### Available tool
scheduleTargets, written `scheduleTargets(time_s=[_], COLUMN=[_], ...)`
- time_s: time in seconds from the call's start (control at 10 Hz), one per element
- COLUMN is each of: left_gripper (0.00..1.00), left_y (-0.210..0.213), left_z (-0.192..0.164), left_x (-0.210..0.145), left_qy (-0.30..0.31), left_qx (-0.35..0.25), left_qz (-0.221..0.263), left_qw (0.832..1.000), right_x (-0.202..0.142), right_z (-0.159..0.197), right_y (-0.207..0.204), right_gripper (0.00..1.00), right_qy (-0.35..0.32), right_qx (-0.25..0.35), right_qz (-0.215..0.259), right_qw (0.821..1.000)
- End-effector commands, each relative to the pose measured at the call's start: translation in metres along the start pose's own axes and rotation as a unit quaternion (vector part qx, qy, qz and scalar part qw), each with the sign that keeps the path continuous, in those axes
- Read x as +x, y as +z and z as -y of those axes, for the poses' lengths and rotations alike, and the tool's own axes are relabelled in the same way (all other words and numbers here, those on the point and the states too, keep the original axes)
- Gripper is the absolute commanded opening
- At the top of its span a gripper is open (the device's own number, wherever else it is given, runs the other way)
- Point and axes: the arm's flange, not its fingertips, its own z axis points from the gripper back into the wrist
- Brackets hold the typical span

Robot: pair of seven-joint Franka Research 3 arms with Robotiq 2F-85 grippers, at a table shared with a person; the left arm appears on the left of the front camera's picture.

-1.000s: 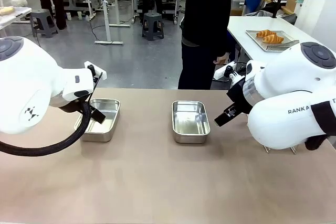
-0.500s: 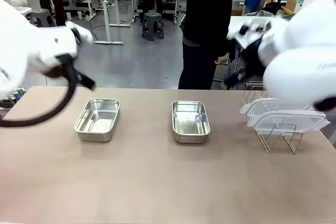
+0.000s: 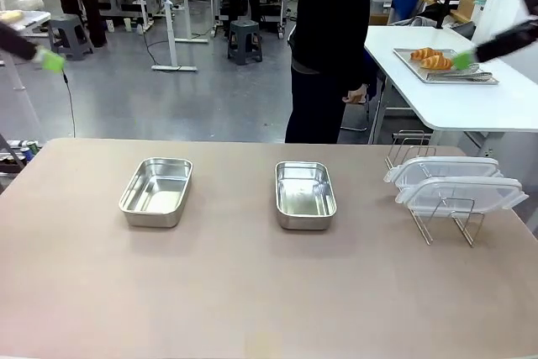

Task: Place the bread in airtight containers.
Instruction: Lift both Airtight Container.

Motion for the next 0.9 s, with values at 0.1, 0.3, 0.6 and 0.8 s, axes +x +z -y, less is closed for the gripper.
scheduleTargets(time_s=[0.1,0.3,0.6,0.8], left_gripper=[1.00,1.00,1.00,1.00], left_y=[0.045,0.060,0.061,0.050], left_z=[-0.022,-0.029,-0.030,-0.028], left_x=[-0.082,-0.132,-0.155,-0.155], left_qy=[-0.062,-0.046,-0.036,-0.015], left_qx=[-0.048,-0.035,-0.043,-0.038], left_qz=[0.057,0.080,0.102,0.095], left_qw=[0.995,0.995,0.993,0.995], right_x=[-0.110,-0.165,-0.202,-0.201], right_z=[0.056,0.068,0.073,0.074], right_y=[0.051,0.055,0.042,0.038], right_gripper=[1.00,1.00,1.00,1.00], right_qy=[0.005,0.010,0.003,-0.033], right_qx=[0.096,0.130,0.149,0.139], right_qz=[0.083,0.121,0.140,0.135], right_qw=[0.992,0.984,0.979,0.980])
